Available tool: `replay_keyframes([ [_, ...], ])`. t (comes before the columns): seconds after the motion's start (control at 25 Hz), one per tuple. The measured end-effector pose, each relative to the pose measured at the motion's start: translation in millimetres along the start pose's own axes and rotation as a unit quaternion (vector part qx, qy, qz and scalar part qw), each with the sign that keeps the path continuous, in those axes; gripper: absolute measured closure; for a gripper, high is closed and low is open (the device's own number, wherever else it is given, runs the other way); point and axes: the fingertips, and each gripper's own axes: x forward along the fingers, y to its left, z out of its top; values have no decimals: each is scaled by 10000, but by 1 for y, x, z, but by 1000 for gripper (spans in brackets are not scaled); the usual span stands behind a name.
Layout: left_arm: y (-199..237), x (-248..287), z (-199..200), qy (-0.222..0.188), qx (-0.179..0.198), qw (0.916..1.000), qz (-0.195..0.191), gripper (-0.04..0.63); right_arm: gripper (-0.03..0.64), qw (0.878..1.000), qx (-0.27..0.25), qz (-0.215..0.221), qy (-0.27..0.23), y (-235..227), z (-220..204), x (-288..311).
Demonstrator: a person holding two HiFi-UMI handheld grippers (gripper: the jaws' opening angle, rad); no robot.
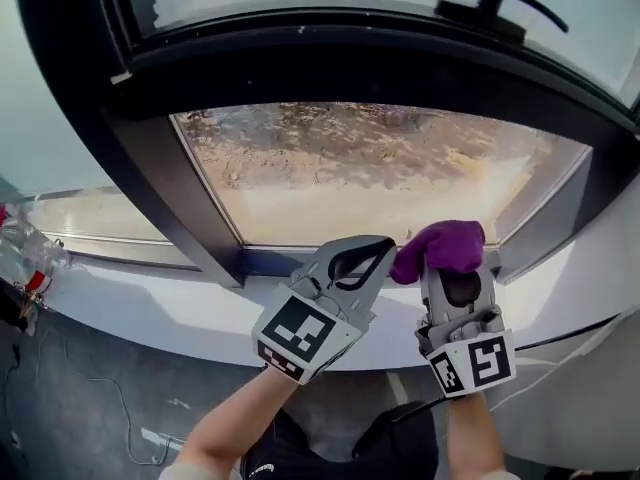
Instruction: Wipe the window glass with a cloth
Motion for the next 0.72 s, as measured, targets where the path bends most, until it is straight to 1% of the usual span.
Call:
replay_keyframes([
  [0.12,-8,-10,44,9,-315,9995,13,595,511,10000,-39,-34,76,8,50,-2],
  [0.2,-18,-15,67,87,-473,9988,-6,595,511,9999,-32,-73,133,11,82,-6],
  [0.4,-39,-31,121,209,-874,9959,72,595,511,9992,181,-224,272,15,152,-22],
  [0.56,-58,-37,165,197,-964,9951,6,595,512,9986,317,-330,279,18,197,-36],
  [0.72,-74,-44,194,190,-1002,9947,-95,595,512,9977,373,-500,271,20,229,-50],
])
